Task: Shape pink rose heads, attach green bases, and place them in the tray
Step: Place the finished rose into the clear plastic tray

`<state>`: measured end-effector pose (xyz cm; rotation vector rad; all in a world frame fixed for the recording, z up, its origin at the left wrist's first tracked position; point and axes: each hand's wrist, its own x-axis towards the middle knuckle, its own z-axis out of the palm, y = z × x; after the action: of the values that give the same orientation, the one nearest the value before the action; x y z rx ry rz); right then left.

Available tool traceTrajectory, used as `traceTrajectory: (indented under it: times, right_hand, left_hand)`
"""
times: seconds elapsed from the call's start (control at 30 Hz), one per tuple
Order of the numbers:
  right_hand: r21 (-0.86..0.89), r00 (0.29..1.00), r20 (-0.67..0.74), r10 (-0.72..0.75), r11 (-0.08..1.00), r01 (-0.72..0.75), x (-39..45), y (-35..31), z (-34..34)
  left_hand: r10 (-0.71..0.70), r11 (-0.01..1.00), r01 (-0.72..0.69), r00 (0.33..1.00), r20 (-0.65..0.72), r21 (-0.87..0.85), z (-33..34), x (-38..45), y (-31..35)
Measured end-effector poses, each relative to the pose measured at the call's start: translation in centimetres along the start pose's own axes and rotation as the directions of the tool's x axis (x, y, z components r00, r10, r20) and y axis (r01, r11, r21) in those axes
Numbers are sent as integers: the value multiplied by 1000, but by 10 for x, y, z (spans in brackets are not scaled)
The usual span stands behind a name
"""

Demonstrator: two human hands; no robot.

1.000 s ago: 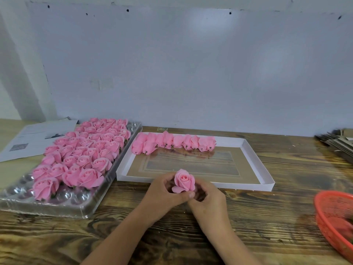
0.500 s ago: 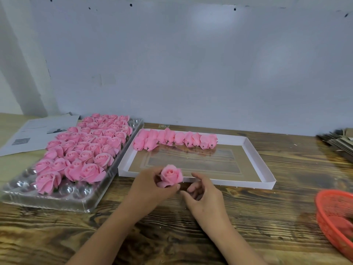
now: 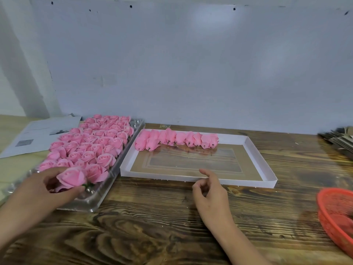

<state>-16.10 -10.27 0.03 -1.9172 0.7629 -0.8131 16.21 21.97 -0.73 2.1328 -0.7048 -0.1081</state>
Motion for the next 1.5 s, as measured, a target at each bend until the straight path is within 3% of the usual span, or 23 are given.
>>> traceTrajectory:
  times: [0.2, 0.4, 0.8, 1.5]
  right_hand:
    - [-19, 1000, -3, -4, 1000, 4, 2, 4, 1]
    - [-16, 1000, -10, -1, 1000, 1, 3, 7, 1]
    - [-19, 1000, -13, -21, 1000, 21, 2, 6, 0]
    - [-12, 999, -30, -45, 999, 44, 1, 6, 0]
  left_hand:
    - [41, 969, -40, 999, 3, 242, 22, -19, 62]
    - [108, 978, -111, 994, 26, 179, 31, -19, 85]
    - [58, 947, -67, 998, 37, 315, 19, -6, 68]
    - [37, 943, -92, 984, 174, 319, 11, 0, 69]
